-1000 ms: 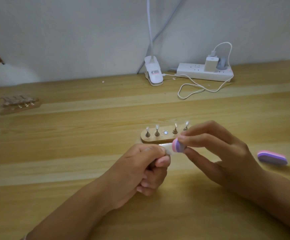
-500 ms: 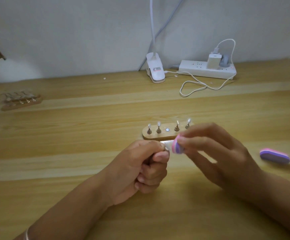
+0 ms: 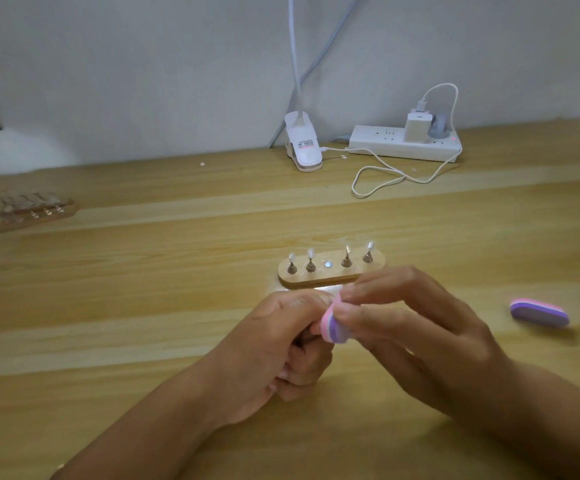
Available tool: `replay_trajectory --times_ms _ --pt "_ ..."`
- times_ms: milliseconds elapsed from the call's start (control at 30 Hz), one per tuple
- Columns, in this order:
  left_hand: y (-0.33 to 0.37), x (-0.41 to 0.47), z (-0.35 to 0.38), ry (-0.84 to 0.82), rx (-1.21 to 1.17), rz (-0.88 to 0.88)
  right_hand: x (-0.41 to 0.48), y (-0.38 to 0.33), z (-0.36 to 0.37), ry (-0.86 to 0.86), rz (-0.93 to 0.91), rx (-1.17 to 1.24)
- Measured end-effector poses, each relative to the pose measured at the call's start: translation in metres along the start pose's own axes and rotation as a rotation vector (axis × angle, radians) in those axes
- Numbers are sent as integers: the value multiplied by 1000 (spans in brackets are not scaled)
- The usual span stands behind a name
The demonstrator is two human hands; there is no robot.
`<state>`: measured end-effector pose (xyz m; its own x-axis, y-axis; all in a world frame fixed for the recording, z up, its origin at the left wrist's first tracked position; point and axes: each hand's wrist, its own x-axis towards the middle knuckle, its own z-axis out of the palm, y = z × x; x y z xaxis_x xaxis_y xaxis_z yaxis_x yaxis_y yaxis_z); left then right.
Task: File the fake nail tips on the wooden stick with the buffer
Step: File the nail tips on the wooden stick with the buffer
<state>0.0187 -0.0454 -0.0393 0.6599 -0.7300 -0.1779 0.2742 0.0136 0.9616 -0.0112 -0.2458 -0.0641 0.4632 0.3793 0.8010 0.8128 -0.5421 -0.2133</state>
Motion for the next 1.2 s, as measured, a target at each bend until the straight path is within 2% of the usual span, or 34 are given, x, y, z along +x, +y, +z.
replay_trajectory --times_ms 100,200,333,467,567,633,733,900,1033,1200 --pt "1 0 1 20 28 21 3 12 -4 13 102 -64" --pt "0 1 2 83 106 105 6 14 -9 66 196 -7" --pt "-5 3 5 182 298 307 5 7 -8 -2 121 19" --pt "-5 4 3 284 406 427 7 16 -14 32 220 -29" --pt "-7 5 2 331 516 479 5 7 -9 -21 120 29" --pt "-11 6 1 366 603 493 3 8 -6 -63 89 -10" --pt "-12 7 -3 419 595 472 7 18 -9 -29 162 -29" --pt "-11 8 -1 365 594 491 1 8 -3 -73 62 -10" --pt "-12 7 -4 414 571 454 5 18 -10 -56 148 -24" --pt "-14 8 -5 377 659 493 -1 9 -4 -122 75 -18"
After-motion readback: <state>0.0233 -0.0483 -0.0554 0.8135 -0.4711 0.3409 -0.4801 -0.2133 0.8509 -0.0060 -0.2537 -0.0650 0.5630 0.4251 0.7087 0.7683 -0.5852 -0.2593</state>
